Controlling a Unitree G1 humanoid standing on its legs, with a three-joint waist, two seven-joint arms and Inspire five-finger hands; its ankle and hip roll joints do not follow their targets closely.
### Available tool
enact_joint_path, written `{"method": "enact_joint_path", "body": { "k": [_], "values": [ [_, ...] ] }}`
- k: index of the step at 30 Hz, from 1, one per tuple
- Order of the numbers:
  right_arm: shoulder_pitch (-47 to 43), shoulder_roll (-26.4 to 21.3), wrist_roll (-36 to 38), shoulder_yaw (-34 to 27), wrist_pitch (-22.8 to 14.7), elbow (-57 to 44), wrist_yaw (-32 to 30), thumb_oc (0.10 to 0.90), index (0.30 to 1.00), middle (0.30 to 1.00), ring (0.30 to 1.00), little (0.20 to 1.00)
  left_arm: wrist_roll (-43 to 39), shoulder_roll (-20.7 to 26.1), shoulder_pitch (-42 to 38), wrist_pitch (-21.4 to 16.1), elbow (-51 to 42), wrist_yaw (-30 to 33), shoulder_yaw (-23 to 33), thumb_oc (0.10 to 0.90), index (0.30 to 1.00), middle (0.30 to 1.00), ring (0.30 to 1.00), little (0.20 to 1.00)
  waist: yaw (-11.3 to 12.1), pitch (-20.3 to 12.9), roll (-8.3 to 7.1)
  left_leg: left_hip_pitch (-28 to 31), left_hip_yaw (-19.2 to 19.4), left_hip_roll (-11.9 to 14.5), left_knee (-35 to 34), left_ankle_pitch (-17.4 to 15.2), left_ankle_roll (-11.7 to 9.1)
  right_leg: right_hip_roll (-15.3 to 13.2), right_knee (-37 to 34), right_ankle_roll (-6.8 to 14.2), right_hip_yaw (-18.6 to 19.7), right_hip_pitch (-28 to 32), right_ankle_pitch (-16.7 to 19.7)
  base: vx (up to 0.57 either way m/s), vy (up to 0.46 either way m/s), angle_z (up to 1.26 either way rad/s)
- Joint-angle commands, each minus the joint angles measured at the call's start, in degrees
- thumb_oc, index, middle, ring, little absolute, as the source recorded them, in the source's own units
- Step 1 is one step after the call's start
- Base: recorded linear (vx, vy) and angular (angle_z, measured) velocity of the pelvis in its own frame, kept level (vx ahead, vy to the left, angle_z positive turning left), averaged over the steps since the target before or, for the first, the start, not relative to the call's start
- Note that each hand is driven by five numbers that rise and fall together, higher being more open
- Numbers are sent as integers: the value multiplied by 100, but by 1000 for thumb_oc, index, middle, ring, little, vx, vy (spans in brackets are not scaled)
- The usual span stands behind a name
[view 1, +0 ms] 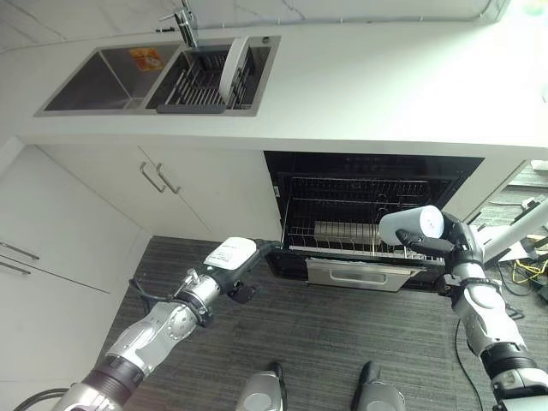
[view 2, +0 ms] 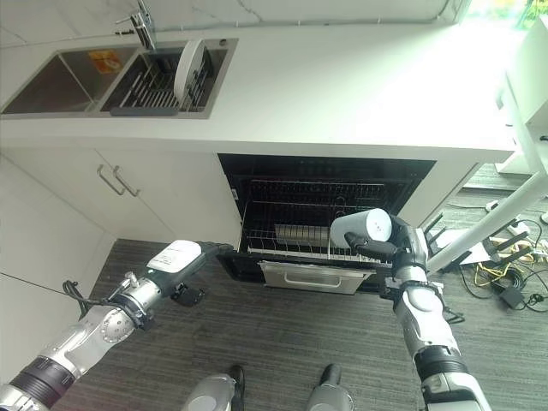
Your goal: Place the dishes in the dishwasher.
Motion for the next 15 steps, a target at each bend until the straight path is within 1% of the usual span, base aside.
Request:
{"method": "enact_joint_path", "body": {
  "k": [1,4,6,9,15],
  "values": [
    [-791,-638,-120,-488,-477,63,41,400,300,300,300,300,-164,290,-426,-297,-606,212,222,800,900,900,900,900,96,-460,-41,-511,6,-366,88,178,165,359,1049,-195,377,-300,-1149,-111,6,1],
    [-988,-734,-173,-484,-479,150,1,400,300,300,300,300,-211,373,-547,-335,-570,286,193,800,900,900,900,900,118,-370,-37,-613,0,-391,88,199,168,347,1108,-192,389,-427,-1149,-108,14,4],
    [-996,-761,-481,-488,-562,180,-119,400,300,300,300,300,-159,375,-565,-341,-542,347,163,800,900,900,900,900,132,-309,-60,-620,-1,-393,88,224,176,333,1132,-188,391,-451,-1114,29,-8,4],
    [-1067,-830,-576,-483,-569,193,-189,400,300,300,300,300,-195,420,-624,-321,-548,397,135,800,900,900,900,900,137,-259,-60,-666,-11,-408,88,243,178,318,1203,-189,406,-533,-1122,-34,-2,0],
    [-1727,-1121,-910,-229,-578,511,-388,400,300,300,300,300,-383,698,-1205,-361,-391,535,-40,800,900,900,900,900,208,1,-75,-1007,-50,-445,88,311,183,321,1385,-189,431,-921,-1139,-130,-33,0]
  ]
}}
